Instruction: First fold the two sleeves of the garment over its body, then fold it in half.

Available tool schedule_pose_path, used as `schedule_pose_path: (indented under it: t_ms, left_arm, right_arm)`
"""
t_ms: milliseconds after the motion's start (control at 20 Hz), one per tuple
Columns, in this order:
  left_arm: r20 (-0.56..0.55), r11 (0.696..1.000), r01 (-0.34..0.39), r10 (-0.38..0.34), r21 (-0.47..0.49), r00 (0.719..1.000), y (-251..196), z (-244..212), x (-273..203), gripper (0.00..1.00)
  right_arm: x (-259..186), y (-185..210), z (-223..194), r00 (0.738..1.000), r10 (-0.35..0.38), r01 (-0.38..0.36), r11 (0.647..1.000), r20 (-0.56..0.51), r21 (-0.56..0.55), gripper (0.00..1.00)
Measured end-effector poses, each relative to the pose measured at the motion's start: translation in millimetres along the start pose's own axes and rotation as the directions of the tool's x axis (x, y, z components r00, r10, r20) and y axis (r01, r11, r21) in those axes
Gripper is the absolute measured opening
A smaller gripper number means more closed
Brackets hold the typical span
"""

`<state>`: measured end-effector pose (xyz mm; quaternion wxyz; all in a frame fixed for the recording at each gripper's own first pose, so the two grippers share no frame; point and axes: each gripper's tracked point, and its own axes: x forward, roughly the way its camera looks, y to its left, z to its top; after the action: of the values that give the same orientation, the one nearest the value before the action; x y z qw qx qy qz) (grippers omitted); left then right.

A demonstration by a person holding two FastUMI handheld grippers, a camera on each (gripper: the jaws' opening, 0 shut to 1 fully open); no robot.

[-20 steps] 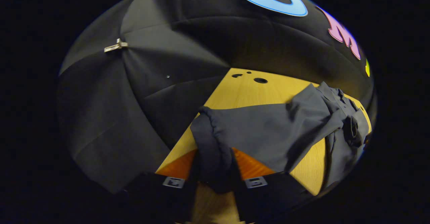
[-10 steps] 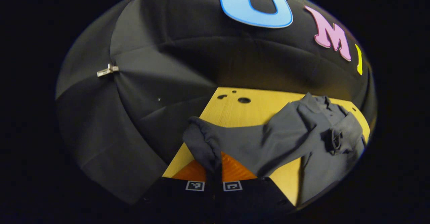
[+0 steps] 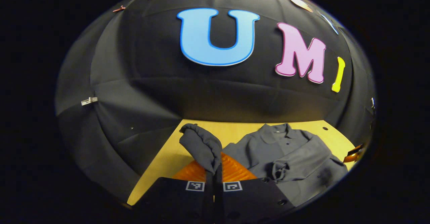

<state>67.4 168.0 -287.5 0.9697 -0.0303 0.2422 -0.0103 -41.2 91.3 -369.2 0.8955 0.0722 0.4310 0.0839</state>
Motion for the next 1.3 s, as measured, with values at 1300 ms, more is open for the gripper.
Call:
schedule_pose_path:
  t_ms: [1300]
  left_arm:
    - [-0.125, 0.928, 0.359, -0.347, 0.098, 0.930, -331.2, -41.1, 32.8, 0.06]
  right_arm:
    - [-41.0, -134.0, -58.8, 0.997, -0.072, 0.076, 0.991, -0.039, 0.108, 0.87]
